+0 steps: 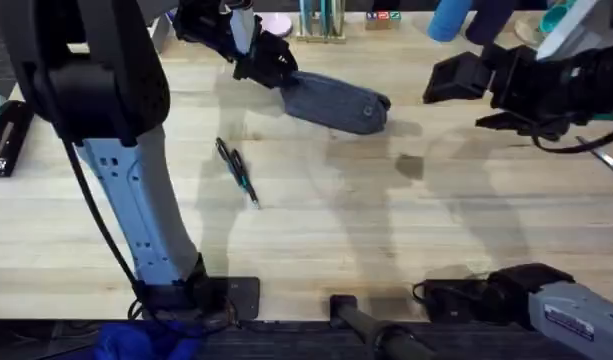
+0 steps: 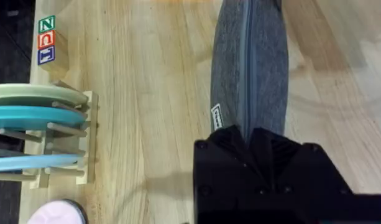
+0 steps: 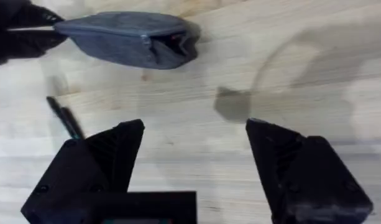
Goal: Unzip the bag, pick up the pens from the table one at a time and place them inside, then zip the bag closed.
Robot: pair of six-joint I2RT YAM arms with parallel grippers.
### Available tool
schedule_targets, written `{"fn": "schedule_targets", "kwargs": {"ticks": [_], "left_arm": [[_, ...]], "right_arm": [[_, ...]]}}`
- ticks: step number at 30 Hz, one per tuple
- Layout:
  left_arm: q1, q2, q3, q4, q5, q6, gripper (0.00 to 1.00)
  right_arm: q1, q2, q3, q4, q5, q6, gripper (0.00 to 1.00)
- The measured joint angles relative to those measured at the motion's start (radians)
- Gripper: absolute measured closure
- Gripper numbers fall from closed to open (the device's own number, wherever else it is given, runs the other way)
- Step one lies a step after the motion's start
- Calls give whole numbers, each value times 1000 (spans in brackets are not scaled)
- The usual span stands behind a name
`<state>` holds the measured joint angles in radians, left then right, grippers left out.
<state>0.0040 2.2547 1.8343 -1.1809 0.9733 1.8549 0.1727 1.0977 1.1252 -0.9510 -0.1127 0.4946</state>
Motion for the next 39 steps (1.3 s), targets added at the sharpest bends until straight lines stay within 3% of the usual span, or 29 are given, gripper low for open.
{"fn": "schedule_targets", "kwargs": {"ticks": [9, 24, 39], "left_arm": [[0, 0, 0, 0, 0, 0, 959], [0, 0, 0, 0, 0, 0, 959], [0, 0, 0, 0, 0, 0, 959]], "right_arm": [[156, 23, 2, 29, 92, 126, 5], [369, 279, 4, 176, 243, 294, 5], [412, 522, 172, 211, 318, 397, 11]]}}
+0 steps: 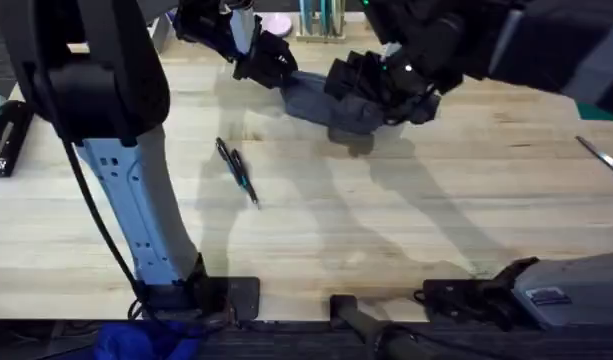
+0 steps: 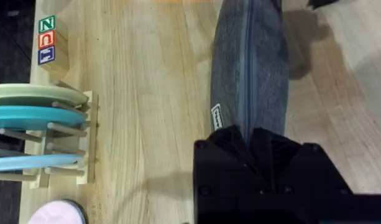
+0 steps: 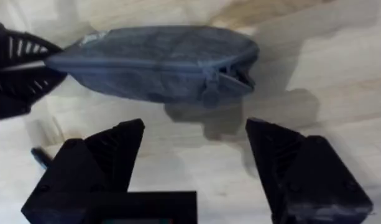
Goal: Unzip the bag, pick up the pens from the table one at a time and place them inside, then zip the bag closed.
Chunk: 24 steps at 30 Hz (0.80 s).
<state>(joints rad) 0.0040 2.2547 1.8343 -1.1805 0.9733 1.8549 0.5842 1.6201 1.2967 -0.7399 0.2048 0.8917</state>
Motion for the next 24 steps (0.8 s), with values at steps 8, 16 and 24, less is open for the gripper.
{"fn": "schedule_targets", "kwargs": {"ticks": [8, 16, 24], "left_arm": [[0, 0, 0, 0, 0, 0, 959], [0, 0, 0, 2, 0, 0, 959], [0, 0, 0, 2, 0, 0, 959]], "right_arm": [[0, 37, 34, 21, 21, 2, 15], [0, 37, 36, 34, 41, -3, 15], [-16, 92, 36, 5, 61, 12, 10]]}}
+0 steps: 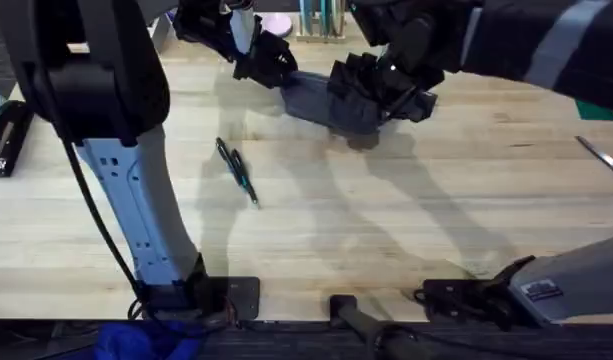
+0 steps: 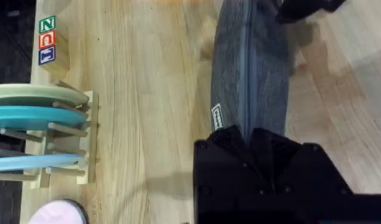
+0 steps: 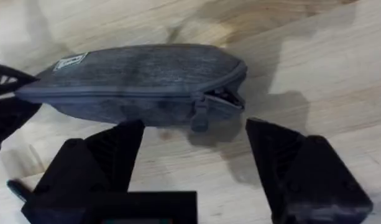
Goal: Unzip the bag, pick up the pens from the table one at a time and place them inside, then zip the bag closed.
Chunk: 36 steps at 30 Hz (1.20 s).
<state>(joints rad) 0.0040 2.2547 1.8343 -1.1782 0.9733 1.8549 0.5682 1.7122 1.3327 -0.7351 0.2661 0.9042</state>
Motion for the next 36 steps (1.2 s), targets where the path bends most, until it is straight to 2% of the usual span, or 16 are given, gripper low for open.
{"fn": "schedule_targets", "kwargs": {"ticks": [17, 23, 27, 29, 32, 35, 36], "left_arm": [[0, 0, 0, 0, 0, 0, 959], [0, 0, 0, 0, 0, 0, 959], [0, 0, 0, 1, 0, 0, 959], [0, 0, 0, 1, 0, 0, 959], [0, 0, 0, 1, 0, 0, 959], [0, 0, 0, 2, 0, 0, 959], [0, 0, 0, 2, 0, 0, 959]], "right_arm": [[0, 55, 1, 40, -5, 13, 15], [-3, 57, 1, 39, -4, 13, 100], [-11, 57, 1, 39, -5, 13, 195], [-16, 57, 1, 39, -5, 13, 284], [-21, 57, 1, 39, -5, 16, 497], [-24, 57, 1, 39, -5, 16, 601], [-24, 57, 1, 38, -4, 20, 676]]}}
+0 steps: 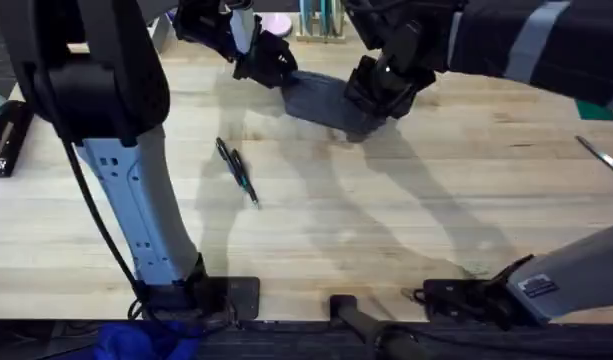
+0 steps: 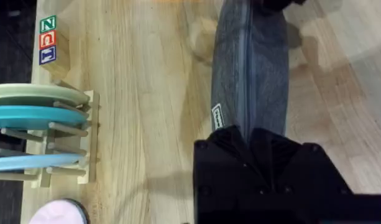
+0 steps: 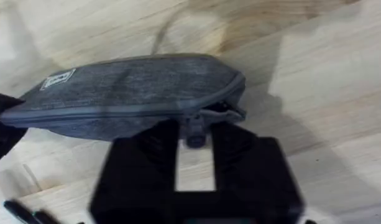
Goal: Unzip the bag, pick up the pens from the table one at a time and place them inside, then zip the bag closed.
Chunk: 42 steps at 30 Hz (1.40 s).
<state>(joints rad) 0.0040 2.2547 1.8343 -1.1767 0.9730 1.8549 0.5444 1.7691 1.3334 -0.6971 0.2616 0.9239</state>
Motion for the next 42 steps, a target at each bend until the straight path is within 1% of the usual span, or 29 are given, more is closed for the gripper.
{"fn": "schedule_targets", "kwargs": {"ticks": [2, 3, 5, 7, 8, 29, 38, 42], "left_arm": [[0, 0, 0, 0, 0, 0, 959], [0, 0, 0, 0, 0, 0, 959], [0, 0, 0, 0, 0, 0, 959], [0, 0, 0, 0, 0, 0, 959], [0, 0, 0, 0, 0, 0, 959], [0, 0, 0, 0, 0, 0, 959], [0, 0, 0, -1, 0, 0, 959], [0, 0, 0, -1, 0, 0, 959]], "right_arm": [[-1, 0, 0, -2, 0, -3, 828], [-1, 0, 0, -1, 0, -3, 861], [-2, 0, 0, -1, 0, -5, 884], [-2, 0, 0, -1, 0, -7, 947], [-2, 0, 0, 0, 0, -8, 961], [2, 0, 2, -8, 0, -31, 970], [28, -1, 75, -64, 4, -54, 970], [29, -1, 87, -84, 4, -57, 970]]}}
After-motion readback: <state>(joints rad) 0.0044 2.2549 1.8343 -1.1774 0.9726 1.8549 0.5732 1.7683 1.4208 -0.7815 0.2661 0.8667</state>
